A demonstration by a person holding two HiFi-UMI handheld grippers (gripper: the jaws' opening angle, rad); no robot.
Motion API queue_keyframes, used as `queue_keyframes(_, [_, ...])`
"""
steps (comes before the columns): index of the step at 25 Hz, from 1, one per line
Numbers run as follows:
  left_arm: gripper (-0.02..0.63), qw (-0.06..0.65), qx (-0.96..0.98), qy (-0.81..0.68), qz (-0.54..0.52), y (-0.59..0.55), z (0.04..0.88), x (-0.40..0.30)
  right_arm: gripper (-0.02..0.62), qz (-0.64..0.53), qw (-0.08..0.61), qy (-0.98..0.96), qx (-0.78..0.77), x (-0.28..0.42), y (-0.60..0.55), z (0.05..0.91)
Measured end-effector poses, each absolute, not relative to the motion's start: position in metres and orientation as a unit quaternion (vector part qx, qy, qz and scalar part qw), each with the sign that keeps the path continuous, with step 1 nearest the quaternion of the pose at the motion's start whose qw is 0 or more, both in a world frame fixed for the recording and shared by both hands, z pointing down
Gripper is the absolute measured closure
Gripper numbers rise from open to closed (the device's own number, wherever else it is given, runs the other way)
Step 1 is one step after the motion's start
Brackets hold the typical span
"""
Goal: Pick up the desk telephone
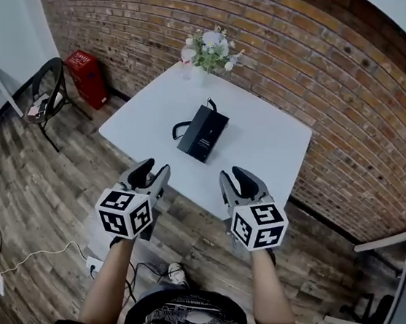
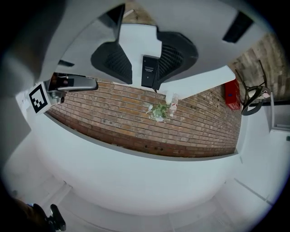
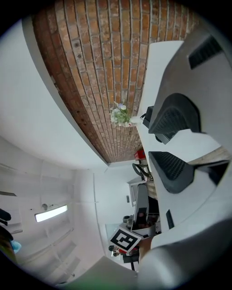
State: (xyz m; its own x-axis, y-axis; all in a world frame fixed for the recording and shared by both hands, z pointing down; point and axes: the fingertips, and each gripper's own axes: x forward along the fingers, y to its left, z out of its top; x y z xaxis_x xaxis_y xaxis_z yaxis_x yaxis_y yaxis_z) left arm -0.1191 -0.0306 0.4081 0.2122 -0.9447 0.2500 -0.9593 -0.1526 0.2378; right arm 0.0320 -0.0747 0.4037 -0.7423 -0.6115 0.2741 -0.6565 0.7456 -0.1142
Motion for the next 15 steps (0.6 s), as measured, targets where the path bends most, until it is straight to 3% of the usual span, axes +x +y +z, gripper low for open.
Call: queue_keyframes(15, [0.443,0.204,0.788,-0.58,0.029,-0.101,0.434,-0.168,0.451,0.135,0.111,-0.904,0.389,-0.002,-0.133,0.427])
